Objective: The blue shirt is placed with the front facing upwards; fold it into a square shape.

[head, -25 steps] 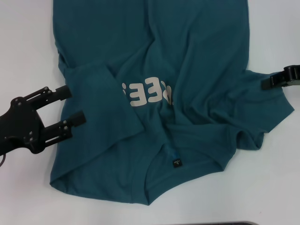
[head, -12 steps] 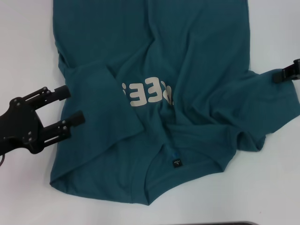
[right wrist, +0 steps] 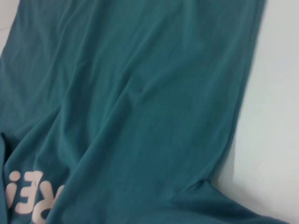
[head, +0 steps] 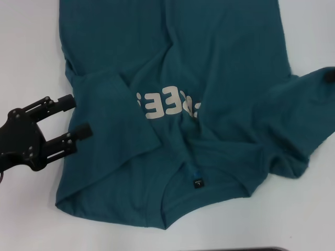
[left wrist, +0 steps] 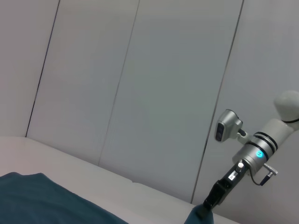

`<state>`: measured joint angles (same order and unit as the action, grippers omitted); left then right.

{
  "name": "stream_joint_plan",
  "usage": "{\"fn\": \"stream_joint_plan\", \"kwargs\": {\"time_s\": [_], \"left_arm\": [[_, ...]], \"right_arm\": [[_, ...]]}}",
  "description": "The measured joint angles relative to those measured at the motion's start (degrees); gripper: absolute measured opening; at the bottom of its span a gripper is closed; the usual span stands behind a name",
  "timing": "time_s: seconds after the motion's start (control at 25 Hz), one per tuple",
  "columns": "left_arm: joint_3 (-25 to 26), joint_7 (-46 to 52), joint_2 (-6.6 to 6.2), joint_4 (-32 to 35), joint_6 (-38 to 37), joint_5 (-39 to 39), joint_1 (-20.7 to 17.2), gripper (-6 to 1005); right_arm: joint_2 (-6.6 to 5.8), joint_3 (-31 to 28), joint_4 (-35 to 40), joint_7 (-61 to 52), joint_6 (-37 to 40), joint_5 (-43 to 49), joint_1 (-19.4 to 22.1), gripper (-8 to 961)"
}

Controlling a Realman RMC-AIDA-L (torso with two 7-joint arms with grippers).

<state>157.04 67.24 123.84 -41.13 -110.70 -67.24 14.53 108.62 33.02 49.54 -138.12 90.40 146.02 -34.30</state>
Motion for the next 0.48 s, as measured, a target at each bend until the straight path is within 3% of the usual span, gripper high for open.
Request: {"fn": "stream_joint_plan", "kwargs": {"time_s": [0.48], "left_arm": [[1.18, 0.76, 0.0, 0.0, -0.45, -0.09, -0.12, 720]], "right_arm": [[-0.25, -0.21, 2.4, -1.37, -0.04, 0.06, -0.36, 21]]}}
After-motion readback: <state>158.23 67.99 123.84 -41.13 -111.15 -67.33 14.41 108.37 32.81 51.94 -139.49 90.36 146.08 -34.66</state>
